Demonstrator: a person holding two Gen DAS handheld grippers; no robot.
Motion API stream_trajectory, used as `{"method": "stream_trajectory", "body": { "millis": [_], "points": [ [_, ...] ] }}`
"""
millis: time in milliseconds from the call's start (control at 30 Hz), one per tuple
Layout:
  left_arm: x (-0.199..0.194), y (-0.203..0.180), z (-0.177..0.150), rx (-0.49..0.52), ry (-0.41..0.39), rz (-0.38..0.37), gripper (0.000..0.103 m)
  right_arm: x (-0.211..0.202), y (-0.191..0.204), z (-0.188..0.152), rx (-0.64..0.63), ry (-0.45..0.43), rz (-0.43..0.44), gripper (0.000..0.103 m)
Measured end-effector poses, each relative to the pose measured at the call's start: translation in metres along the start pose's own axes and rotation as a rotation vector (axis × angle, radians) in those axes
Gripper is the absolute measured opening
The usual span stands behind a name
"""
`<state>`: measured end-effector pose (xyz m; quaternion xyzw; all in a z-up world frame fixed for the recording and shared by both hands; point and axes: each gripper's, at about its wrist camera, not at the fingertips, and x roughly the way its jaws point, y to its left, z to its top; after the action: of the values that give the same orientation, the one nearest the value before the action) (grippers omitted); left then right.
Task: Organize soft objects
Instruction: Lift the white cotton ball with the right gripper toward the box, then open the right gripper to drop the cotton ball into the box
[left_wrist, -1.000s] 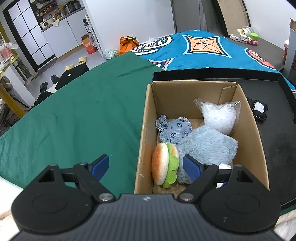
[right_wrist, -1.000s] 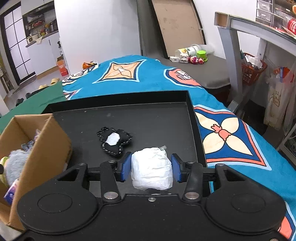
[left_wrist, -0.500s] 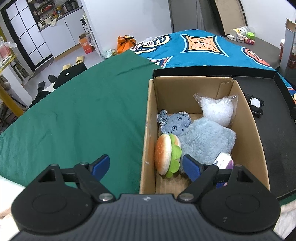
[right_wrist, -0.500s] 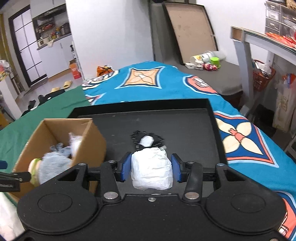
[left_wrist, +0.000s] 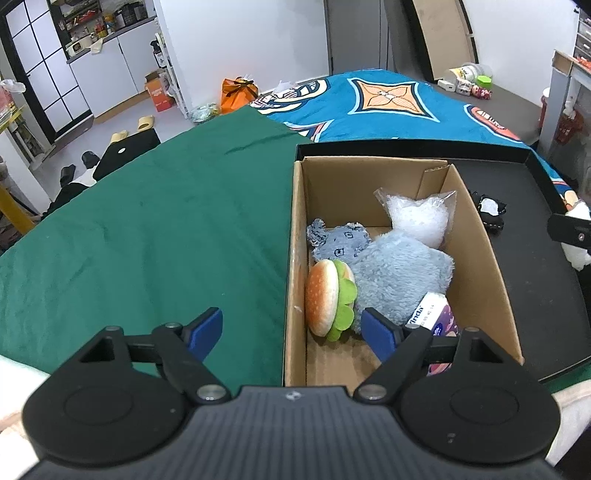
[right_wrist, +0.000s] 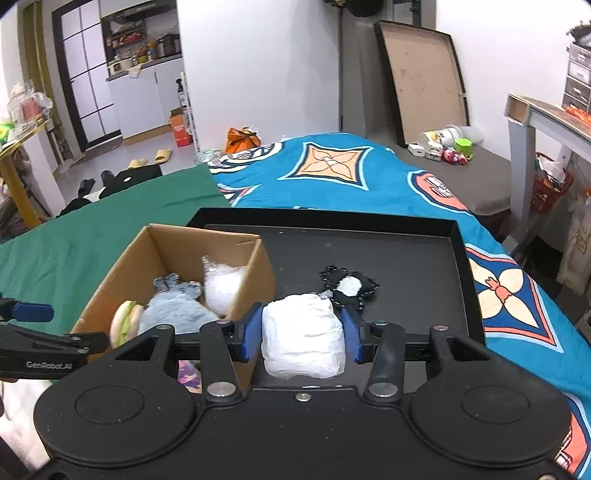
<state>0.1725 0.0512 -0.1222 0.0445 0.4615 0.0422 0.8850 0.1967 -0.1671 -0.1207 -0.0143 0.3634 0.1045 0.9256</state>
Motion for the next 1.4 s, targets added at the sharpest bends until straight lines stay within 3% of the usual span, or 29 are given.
{"method": "stream_trajectory", "body": {
  "millis": [300, 767, 1033, 1233, 1400],
  "points": [
    [-0.001, 0.004, -0.005, -0.004, -0.016, -0.030, 0.068, -0.005, 0.029, 0.007, -0.021, 0.001, 0.046, 0.045],
    [0.014, 0.020, -0.010, -0.083, 0.014, -0.104, 0.014, 0.002, 0.078, 0.011, -0.038, 0.042, 0.113, 0.045],
    [0.015, 0.026, -0.012, -0.104, 0.012, -0.138, 0.008, 0.007, 0.096, 0.015, -0.028, 0.059, 0.141, 0.046],
    [0.014, 0.028, -0.012, -0.109, 0.011, -0.147, 0.008, 0.007, 0.098, 0.016, -0.023, 0.061, 0.148, 0.060],
    [0.013, 0.026, -0.011, -0.101, 0.007, -0.142, 0.008, 0.004, 0.090, 0.015, -0.010, 0.053, 0.125, 0.060]
  ]
}}
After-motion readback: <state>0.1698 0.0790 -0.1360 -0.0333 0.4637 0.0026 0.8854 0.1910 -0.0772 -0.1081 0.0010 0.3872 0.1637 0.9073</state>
